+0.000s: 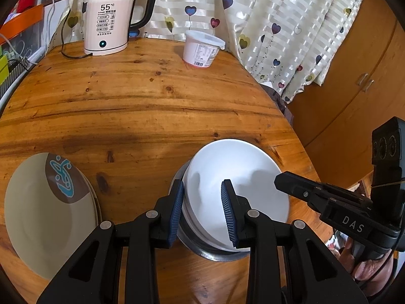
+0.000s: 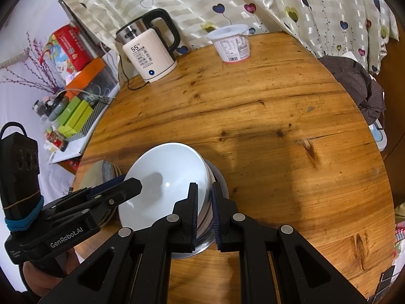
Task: Organize plates and bowls
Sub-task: 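Hold the rim of the bowl stack with the right gripper, then lift the steel bowl with its white bowls by the rim, right gripper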
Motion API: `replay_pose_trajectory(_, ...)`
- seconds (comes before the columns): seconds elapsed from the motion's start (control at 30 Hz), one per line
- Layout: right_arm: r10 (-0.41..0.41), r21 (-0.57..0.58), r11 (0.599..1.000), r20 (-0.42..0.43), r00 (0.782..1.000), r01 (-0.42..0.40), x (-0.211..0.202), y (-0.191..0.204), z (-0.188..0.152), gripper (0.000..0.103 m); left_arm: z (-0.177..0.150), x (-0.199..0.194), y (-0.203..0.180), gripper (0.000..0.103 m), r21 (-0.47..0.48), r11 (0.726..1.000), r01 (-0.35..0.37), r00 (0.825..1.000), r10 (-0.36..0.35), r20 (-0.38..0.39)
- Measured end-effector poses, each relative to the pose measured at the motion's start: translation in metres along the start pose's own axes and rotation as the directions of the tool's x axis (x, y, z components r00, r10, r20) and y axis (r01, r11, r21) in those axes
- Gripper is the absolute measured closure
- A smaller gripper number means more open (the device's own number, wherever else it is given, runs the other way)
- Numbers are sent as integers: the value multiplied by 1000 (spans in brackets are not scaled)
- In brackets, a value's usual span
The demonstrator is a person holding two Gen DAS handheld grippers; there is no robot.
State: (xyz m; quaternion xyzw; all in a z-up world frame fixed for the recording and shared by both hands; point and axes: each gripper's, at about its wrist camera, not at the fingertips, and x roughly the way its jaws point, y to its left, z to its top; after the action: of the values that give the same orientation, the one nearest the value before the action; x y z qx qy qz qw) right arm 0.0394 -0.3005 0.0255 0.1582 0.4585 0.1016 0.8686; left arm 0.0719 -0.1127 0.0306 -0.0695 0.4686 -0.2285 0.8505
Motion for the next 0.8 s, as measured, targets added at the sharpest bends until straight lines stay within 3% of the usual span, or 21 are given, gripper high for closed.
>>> replay_pose_trajectory(0.2,23,23,999,-2,1000,-23,-1,-4,0,91,0,-3,7,72,-30,1000,8,1000,-8,2)
replay_pose_trajectory(0.33,24,39,999,19,1000,-24,-8,-11,1,86,2,-8,15,72,-61,998,7,1000,-6,20)
replay_pose_trajectory(0.8,40,61,997,57,998,-43,-20,-22,1,85,4,-17,30,70,-103,994,24,999,-19,49)
